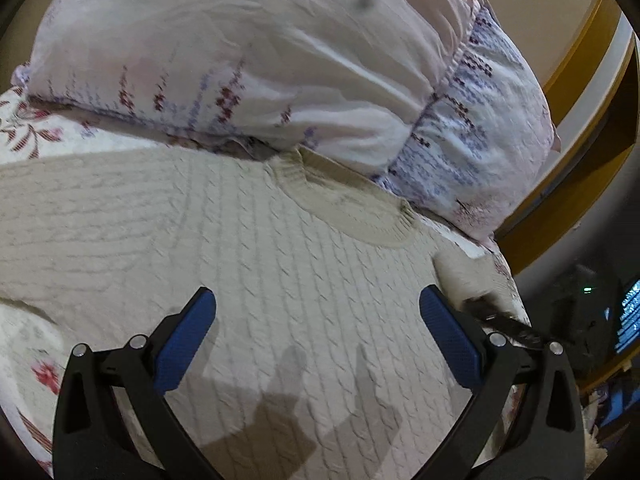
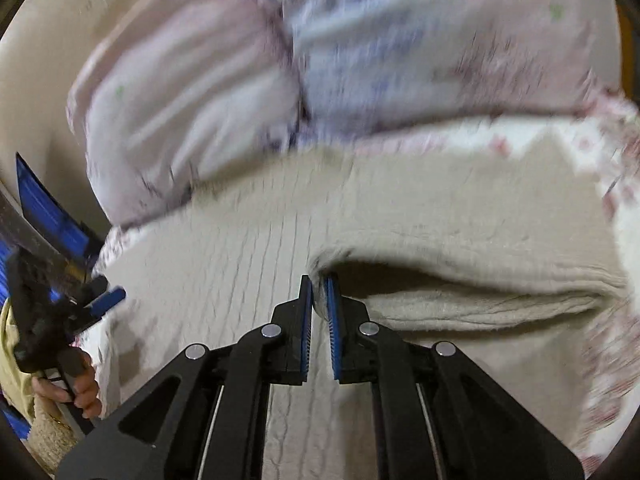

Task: Fold small clothes
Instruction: 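Grasp a sweater sleeve with the right gripper and fold it across the body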

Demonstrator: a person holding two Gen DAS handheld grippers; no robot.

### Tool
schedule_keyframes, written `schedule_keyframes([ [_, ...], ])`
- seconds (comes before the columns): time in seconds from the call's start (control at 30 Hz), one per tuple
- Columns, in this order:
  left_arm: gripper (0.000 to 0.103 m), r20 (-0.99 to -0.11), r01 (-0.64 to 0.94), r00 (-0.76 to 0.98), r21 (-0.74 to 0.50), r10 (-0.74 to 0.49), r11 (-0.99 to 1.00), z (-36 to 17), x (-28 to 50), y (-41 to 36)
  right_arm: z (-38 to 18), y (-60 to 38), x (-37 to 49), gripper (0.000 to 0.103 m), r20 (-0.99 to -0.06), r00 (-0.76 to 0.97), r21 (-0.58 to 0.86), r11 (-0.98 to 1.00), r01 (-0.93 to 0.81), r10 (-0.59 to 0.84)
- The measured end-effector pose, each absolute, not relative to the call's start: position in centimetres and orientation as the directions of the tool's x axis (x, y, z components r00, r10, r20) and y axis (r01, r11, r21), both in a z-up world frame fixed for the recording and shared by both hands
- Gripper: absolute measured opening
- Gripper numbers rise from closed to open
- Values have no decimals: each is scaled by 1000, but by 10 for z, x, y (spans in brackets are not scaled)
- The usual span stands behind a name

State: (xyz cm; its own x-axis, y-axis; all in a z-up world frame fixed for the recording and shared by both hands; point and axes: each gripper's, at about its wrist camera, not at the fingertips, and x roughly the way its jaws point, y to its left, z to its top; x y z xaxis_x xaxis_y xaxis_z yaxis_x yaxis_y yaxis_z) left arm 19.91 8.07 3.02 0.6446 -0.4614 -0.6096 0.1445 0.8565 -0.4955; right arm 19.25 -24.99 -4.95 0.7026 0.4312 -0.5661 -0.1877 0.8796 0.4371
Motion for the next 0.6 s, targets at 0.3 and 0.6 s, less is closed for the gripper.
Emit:
schedule_keyframes([
  [0.3, 101, -610, 158, 596, -548, -522, 821, 22, 202, 76, -43, -288, 190, 53, -495, 743, 619, 783, -61, 450],
  [0.6, 101, -584, 93, 582, -644, -566, 760, 16, 205, 98, -29, -313, 205, 11, -521, 826, 566, 811, 148, 213],
])
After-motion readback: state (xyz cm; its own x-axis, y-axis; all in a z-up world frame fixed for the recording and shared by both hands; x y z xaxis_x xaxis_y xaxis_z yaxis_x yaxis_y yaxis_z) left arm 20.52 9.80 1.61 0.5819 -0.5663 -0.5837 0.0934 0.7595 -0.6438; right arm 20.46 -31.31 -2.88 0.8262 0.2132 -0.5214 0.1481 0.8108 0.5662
